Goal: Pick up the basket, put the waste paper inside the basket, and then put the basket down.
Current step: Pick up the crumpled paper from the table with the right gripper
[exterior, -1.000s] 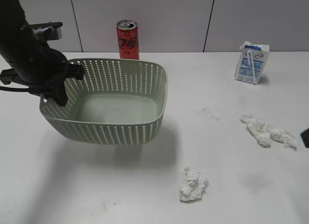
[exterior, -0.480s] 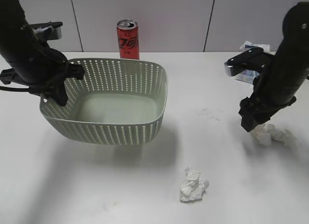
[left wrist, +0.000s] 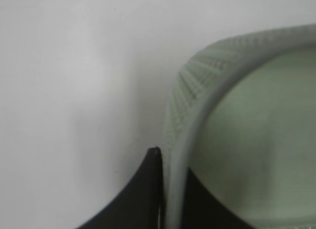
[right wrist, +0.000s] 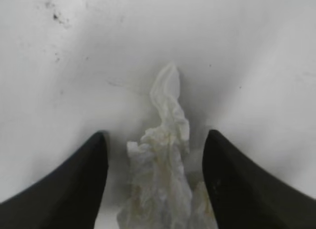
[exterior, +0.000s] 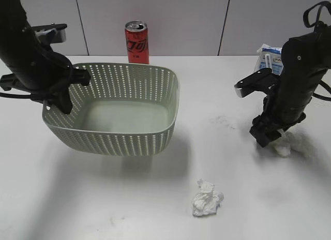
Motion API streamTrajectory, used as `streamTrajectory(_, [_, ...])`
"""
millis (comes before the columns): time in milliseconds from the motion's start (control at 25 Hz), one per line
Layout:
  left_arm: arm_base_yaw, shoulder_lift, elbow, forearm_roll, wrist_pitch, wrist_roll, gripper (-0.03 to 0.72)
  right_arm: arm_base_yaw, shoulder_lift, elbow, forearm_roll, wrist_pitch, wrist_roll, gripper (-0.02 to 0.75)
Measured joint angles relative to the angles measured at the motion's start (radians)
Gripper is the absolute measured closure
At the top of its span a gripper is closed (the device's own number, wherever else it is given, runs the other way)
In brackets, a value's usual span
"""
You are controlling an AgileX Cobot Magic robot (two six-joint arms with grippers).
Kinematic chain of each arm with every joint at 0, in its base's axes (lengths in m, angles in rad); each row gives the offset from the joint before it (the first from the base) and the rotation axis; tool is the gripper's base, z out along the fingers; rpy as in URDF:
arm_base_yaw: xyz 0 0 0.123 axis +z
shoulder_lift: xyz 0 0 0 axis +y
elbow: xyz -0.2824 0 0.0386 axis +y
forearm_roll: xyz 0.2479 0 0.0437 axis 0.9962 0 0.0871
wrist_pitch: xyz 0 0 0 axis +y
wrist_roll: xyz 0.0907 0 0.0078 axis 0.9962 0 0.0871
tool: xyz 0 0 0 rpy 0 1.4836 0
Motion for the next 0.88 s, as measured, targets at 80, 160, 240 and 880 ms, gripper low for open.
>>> streamTrajectory(80, [0.000, 0.000, 0.000, 0.000, 0.000, 0.000, 0.688, 0.000, 0.000, 0.000, 0.000, -0.009, -0.001, 0.315])
streamTrajectory(160, [0.000, 0.000, 0.000, 0.000, 0.000, 0.000, 0.688, 0.000, 0.000, 0.000, 0.000, -0.012, -0.001, 0.414])
streamTrajectory(240, [0.000, 0.000, 0.000, 0.000, 0.000, 0.000, 0.688, 0.000, 0.000, 0.000, 0.000, -0.011, -0.002, 0.533])
streamTrajectory(880, [0.000, 0.000, 0.000, 0.001, 0.001, 0.000, 0.688, 0.222, -0.360, -0.007, 0.338, -0.082, -0.206, 0.734])
